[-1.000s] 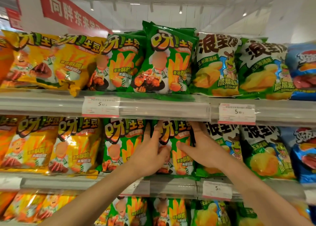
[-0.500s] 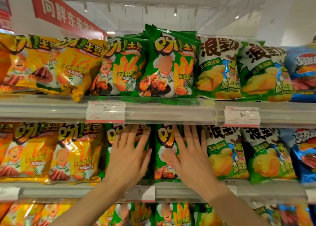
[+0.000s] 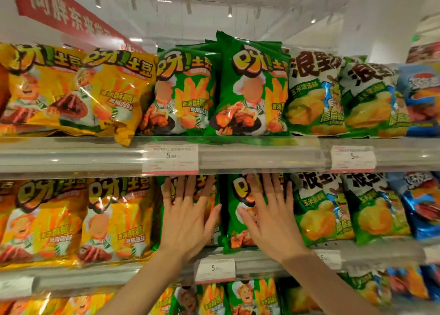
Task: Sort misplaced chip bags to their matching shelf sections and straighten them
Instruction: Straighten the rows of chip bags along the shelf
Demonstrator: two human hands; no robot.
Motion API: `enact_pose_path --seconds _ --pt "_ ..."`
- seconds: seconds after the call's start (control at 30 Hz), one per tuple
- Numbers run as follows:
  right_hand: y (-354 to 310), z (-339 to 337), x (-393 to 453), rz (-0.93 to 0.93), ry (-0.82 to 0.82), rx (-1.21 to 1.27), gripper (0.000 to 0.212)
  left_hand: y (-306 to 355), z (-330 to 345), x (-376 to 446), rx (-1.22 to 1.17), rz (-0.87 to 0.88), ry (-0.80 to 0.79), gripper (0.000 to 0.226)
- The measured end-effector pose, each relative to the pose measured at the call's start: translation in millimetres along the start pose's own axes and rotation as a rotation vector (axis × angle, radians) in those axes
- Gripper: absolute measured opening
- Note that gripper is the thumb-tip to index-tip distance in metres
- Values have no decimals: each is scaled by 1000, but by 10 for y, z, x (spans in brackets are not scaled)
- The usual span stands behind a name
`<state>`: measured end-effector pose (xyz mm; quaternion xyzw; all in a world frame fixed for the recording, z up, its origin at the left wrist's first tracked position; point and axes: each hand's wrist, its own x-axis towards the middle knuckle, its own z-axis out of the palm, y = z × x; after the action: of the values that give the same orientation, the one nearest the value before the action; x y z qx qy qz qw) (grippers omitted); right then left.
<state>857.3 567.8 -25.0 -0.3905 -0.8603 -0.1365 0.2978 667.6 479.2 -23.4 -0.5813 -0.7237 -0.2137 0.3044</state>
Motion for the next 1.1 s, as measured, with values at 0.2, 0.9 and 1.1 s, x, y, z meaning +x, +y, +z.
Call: enact_pose_path --seconds 0.2,0.9,1.1 --pt "623 -233 -148 44 104 31 66 278 -57 -71 -128 67 113 57" --pt "2523 -335 108 -18 -481 757 117 2638 360 677 -717 -397 -173 73" --pt "2565 -331 96 33 -464 797 100 2586 541 774 -796 -423 -103 72"
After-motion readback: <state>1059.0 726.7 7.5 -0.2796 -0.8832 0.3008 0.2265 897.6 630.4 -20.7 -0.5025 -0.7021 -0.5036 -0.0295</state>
